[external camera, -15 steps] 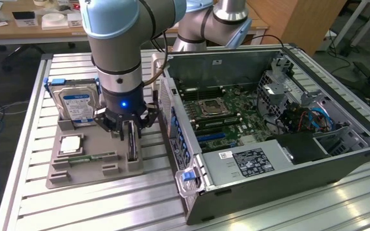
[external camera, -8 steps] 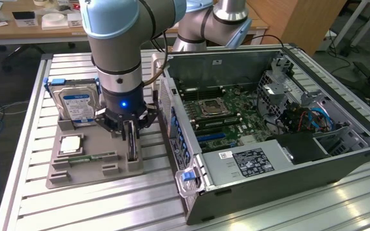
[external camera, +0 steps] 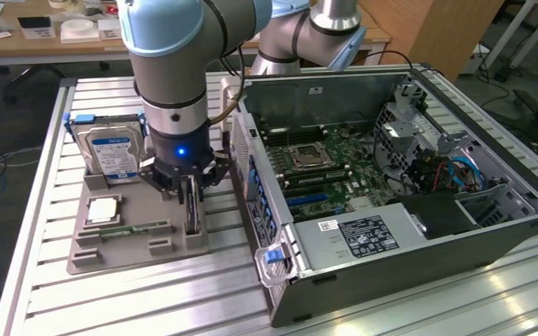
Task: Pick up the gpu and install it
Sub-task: 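Pick up the gpu and move the gpu toward the slot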
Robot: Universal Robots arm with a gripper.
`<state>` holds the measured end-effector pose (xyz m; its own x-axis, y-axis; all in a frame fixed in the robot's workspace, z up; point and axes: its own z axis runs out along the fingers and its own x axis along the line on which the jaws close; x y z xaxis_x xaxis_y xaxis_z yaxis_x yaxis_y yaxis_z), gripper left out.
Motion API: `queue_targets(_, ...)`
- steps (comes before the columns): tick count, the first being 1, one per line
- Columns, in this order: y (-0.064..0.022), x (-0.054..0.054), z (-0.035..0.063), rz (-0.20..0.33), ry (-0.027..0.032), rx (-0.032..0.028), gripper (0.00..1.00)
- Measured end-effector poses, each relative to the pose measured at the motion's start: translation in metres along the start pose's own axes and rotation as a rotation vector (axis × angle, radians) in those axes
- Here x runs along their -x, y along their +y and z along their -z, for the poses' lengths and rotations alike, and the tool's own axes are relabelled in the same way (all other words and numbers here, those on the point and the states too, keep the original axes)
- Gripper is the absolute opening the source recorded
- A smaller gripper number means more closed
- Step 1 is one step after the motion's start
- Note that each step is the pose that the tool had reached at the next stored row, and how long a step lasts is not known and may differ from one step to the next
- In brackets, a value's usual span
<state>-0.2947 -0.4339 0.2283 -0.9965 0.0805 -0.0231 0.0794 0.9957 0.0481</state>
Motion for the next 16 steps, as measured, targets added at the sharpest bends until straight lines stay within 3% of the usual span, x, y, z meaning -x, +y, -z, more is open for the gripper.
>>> queue_targets(16, 0.0035, -0.0002, -0.0007, 0.0, 0.0001, 0.0001, 0.39)
